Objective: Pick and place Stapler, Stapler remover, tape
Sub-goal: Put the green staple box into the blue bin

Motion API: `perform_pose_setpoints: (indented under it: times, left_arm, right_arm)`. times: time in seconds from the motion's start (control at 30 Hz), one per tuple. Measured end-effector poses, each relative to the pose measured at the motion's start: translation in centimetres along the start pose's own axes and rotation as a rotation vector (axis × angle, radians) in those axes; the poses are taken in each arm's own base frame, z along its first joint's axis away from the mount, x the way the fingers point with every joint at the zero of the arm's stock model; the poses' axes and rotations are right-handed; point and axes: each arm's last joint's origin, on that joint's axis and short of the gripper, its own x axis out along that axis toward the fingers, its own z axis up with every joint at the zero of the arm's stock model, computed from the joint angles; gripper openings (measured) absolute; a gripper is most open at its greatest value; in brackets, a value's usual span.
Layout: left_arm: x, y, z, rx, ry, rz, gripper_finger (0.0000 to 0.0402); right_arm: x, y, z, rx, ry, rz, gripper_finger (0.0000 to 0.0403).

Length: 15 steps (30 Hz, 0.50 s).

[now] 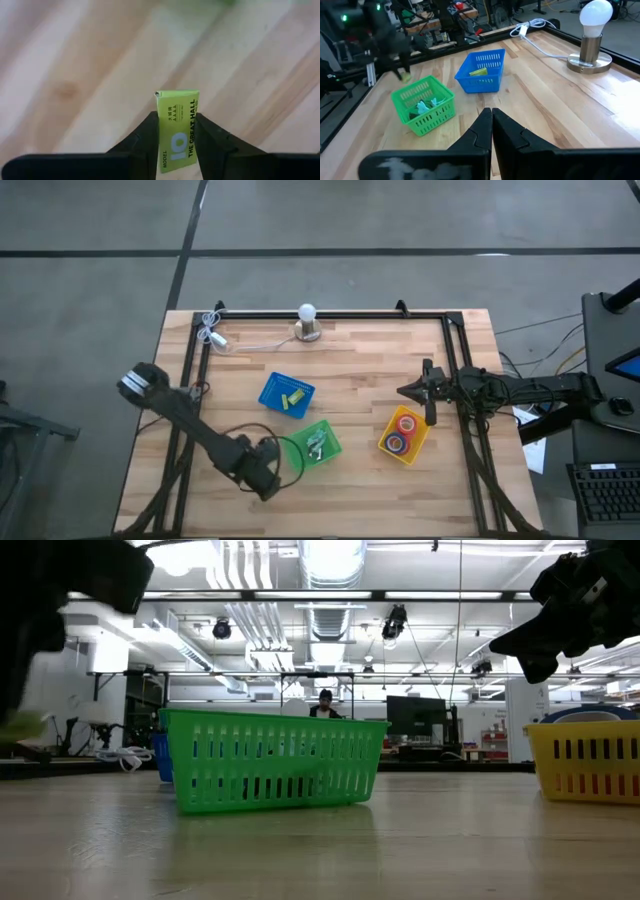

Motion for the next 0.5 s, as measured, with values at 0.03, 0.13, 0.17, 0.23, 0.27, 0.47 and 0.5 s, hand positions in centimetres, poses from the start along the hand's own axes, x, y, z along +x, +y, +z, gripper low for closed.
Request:
perform_pose_setpoints:
  times: [0.03,0.13,0.17,0.23,0.27,0.47,0.5]
  left_arm:
    - [-0.8,0.4,0.2,-0.001,-0.021,0.002,0.0099]
    - [-3.4,2.0,0.9,-0.038,-0.127,0.029,0.0101]
    - [-4.2,2.6,1.2,-0.061,-0.177,0.036,0.0102]
    - [-5.6,3.8,2.3,-0.099,-0.28,0.054,0.01]
    - [-6.3,4.4,2.9,-0.122,-0.324,0.063,0.0097]
    - [-8.2,8.2,7.9,-0.228,-0.443,0.113,0.0069]
    - [-8.3,8.8,8.9,-0.236,-0.452,0.12,0.0065]
  right_arm:
    - [0.0,0.0,0.0,0.0,0.0,0.0,0.0009]
    - [0.0,0.0,0.0,0.0,0.0,0.0,0.0009]
    - [0.0,0.0,0.0,0.0,-0.001,0.0,0.0009]
    - [0.0,0.0,0.0,0.0,0.0,0.0,0.0009]
    - [0.0,0.0,0.0,0.0,0.0,0.0,0.0009]
    - [0.0,0.0,0.0,0.0,0.0,0.0,0.0009]
    - [0.0,0.0,0.0,0.0,0.0,0.0,0.0009]
